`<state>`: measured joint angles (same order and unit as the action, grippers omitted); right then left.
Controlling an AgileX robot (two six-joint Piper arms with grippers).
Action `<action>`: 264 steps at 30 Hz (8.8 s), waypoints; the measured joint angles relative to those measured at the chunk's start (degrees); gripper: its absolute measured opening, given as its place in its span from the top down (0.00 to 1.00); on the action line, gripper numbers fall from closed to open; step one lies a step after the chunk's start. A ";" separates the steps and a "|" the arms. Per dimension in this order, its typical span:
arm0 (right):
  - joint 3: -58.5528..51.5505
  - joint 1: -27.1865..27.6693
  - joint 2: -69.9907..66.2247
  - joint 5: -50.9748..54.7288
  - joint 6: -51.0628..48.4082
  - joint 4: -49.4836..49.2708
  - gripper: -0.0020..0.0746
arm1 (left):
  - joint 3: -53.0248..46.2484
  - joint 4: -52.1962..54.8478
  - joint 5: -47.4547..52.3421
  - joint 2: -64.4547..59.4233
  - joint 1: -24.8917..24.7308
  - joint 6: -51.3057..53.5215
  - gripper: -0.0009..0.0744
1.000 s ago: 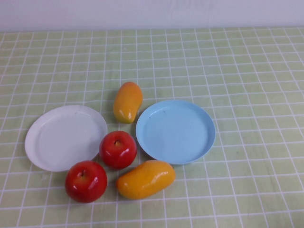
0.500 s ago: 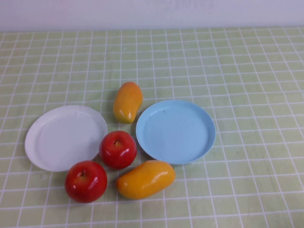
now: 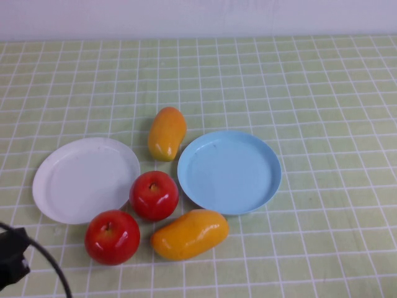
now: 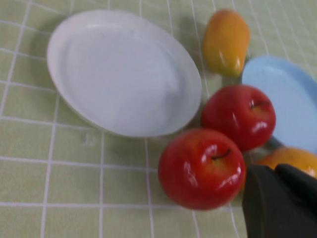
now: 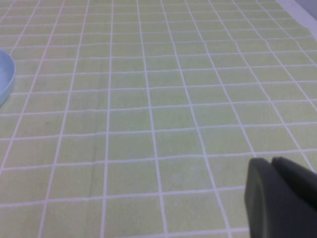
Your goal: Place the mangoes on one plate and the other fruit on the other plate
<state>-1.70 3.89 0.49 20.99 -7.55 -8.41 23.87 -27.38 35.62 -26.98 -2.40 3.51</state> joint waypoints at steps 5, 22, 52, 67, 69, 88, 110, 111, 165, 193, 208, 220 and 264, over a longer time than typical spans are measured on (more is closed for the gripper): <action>0.00 0.00 0.00 0.00 0.00 0.00 0.99 | 11.21 0.56 14.08 -13.02 0.00 9.72 0.99; 0.00 0.00 0.00 0.00 0.00 0.00 0.99 | 27.70 18.77 19.43 -39.67 -22.05 5.29 0.99; 0.00 0.00 0.00 0.00 0.00 0.00 0.99 | 34.18 25.32 22.92 -51.45 -29.48 6.70 0.20; 0.00 0.00 0.00 0.00 0.00 0.00 1.00 | 34.18 24.04 18.94 -55.70 -29.48 2.90 0.10; 0.00 0.00 0.00 0.00 0.00 0.00 1.00 | 34.18 24.66 18.94 -56.06 -29.48 2.79 0.10; 0.00 0.00 0.00 0.00 0.00 0.00 0.99 | 34.18 31.30 17.78 -60.09 -29.48 0.81 0.10; 0.00 0.00 0.00 0.00 0.00 0.00 0.99 | 34.43 32.99 16.01 -63.93 -29.48 0.53 0.10; 0.00 0.00 0.00 0.00 0.00 0.00 0.99 | 34.51 32.99 16.01 -63.93 -29.48 0.53 0.10; 0.00 0.00 0.00 0.00 0.00 0.00 0.99 | 61.10 32.28 27.65 -72.48 -16.74 -2.25 0.10; 0.00 0.00 0.00 0.00 0.00 0.00 0.99 | 61.32 27.38 25.16 -81.11 -29.00 2.86 0.10; 0.00 0.00 0.00 0.00 0.00 0.00 0.99 | 61.57 27.73 24.64 -82.35 -29.00 3.10 0.18; 0.00 0.00 0.00 0.00 0.00 0.00 0.99 | 62.68 29.41 25.63 -80.09 -29.00 3.10 0.23; 0.00 0.00 0.00 0.00 0.00 0.00 1.00 | 65.56 39.90 28.39 -74.88 -20.62 -3.51 0.10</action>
<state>-1.70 3.89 0.49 20.99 -7.55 -8.41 89.43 12.52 64.01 -101.86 -23.02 0.00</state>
